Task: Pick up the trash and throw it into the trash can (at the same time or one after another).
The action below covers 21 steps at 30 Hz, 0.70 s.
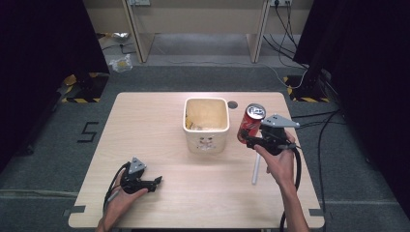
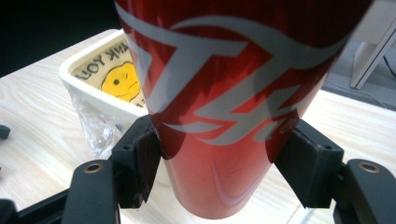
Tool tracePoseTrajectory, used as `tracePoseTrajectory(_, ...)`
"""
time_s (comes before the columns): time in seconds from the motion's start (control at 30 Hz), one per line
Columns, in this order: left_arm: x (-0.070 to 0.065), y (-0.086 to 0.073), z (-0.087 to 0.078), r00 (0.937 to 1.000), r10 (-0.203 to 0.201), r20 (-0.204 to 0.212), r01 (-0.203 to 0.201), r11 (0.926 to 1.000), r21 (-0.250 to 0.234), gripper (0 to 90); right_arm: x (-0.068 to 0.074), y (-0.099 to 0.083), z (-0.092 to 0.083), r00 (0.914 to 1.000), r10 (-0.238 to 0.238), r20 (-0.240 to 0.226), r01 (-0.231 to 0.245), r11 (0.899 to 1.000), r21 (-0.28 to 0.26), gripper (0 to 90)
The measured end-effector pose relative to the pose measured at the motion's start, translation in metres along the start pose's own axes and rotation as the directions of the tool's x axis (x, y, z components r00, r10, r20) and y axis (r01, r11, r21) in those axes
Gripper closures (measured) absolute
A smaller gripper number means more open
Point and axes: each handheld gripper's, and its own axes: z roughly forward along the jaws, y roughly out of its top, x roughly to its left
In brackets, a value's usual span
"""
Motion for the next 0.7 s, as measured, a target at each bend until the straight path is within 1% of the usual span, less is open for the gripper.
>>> tracePoseTrajectory(0.07, 0.000, 0.000, 0.000, 1.0000, 0.000, 0.000, 0.000, 1.0000, 0.000, 14.2, -0.001, 0.007, -0.001, 0.9999, 0.010, -0.005, -0.011, 1.000, -0.009, 34.2)
tracePoseTrajectory(0.13, 0.000, 0.000, 0.000, 1.0000, 0.007, 0.000, -0.007, 1.0000, 0.007, 14.2, -0.002, 0.012, -0.001, 0.9999, 0.008, -0.009, -0.008, 1.000, -0.010, 34.2)
tracePoseTrajectory(0.17, 0.000, 0.000, 0.000, 1.0000, -0.001, 0.000, 0.001, 1.0000, 0.000, 14.2, -0.001, 0.014, -0.001, 1.0000, 0.005, -0.007, -0.005, 1.000, -0.010, 34.2)
tracePoseTrajectory(0.27, 0.000, 0.000, 0.000, 1.0000, 0.000, 0.000, 0.000, 1.0000, 0.000, 14.2, -0.001, 0.018, 0.000, 0.9999, 0.007, -0.014, -0.007, 1.000, -0.012, 34.2)
tracePoseTrajectory(0.3, 0.000, 0.000, 0.000, 1.0000, 0.004, 0.000, -0.004, 1.0000, 0.004, 14.2, 0.000, 0.023, 0.001, 0.9997, 0.003, -0.022, -0.003, 1.000, -0.010, 34.2)
tracePoseTrajectory(0.33, 0.000, 0.000, 0.000, 1.0000, 0.004, 0.000, -0.004, 1.0000, 0.004, 14.2, 0.000, 0.023, 0.001, 0.9997, 0.003, -0.022, -0.003, 1.000, -0.010, 34.2)
tracePoseTrajectory(0.37, 0.000, 0.000, 0.000, 1.0000, 0.004, 0.000, -0.004, 1.0000, 0.004, 14.2, 0.002, 0.028, 0.002, 0.9997, -0.002, -0.025, 0.002, 1.000, -0.012, 34.3)
tracePoseTrajectory(0.43, 0.000, 0.000, 0.000, 1.0000, 0.004, 0.000, -0.004, 1.0000, 0.004, 14.2, 0.002, 0.030, 0.002, 0.9996, -0.004, -0.027, 0.004, 1.000, -0.014, 34.3)
tracePoseTrajectory(0.47, 0.000, 0.000, 0.000, 1.0000, 0.002, 0.000, -0.002, 1.0000, 0.003, 14.2, 0.003, 0.035, 0.003, 0.9994, -0.006, -0.034, 0.005, 1.000, -0.019, 34.3)
tracePoseTrajectory(0.57, 0.000, 0.000, 0.000, 1.0000, 0.002, 0.000, -0.002, 1.0000, 0.002, 14.2, 0.006, 0.043, 0.005, 0.9991, -0.010, -0.040, 0.009, 1.000, -0.025, 34.3)
tracePoseTrajectory(0.67, 0.000, 0.000, 0.000, 1.0000, 0.001, 0.000, -0.001, 1.0000, 0.001, 14.2, 0.009, 0.048, 0.007, 0.9987, -0.015, -0.048, 0.014, 1.000, -0.028, 34.3)
tracePoseTrajectory(0.7, 0.000, 0.000, 0.000, 1.0000, 0.000, 0.000, 0.000, 1.0000, 0.001, 14.2, 0.013, 0.053, 0.010, 0.9981, -0.024, -0.058, 0.022, 0.999, -0.030, 34.3)
